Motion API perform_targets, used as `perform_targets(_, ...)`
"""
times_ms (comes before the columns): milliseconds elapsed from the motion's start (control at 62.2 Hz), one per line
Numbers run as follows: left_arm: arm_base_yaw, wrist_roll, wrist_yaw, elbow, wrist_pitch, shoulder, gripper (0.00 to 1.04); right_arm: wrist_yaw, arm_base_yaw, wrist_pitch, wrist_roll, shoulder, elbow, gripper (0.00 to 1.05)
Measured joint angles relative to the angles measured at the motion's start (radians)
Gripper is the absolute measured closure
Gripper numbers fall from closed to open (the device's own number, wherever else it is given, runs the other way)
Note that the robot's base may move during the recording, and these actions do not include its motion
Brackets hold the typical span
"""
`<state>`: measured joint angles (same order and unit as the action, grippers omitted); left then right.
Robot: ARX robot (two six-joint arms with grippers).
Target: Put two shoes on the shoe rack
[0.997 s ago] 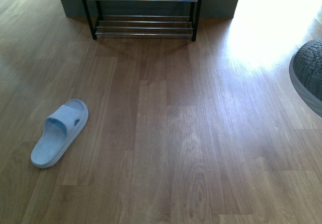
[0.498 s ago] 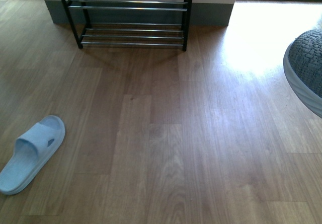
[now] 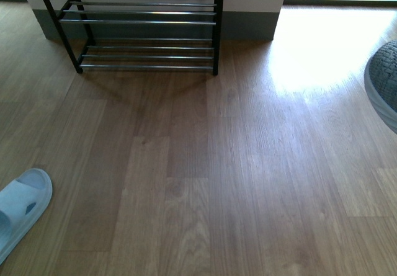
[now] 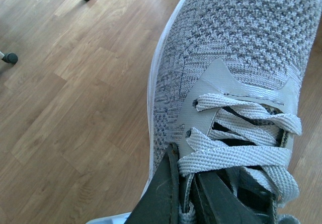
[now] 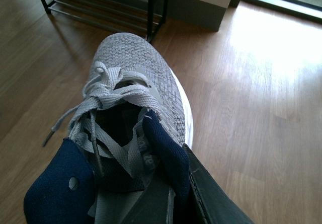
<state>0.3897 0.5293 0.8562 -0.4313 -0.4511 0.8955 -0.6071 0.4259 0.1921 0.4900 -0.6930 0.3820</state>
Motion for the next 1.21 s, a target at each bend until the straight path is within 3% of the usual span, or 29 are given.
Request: perform_targets(1206,0.0,0.0,-0.003,0.0,0.0,0.0,1.03,0.002,0.0,0.0,0.0,0.0,0.0,1.04)
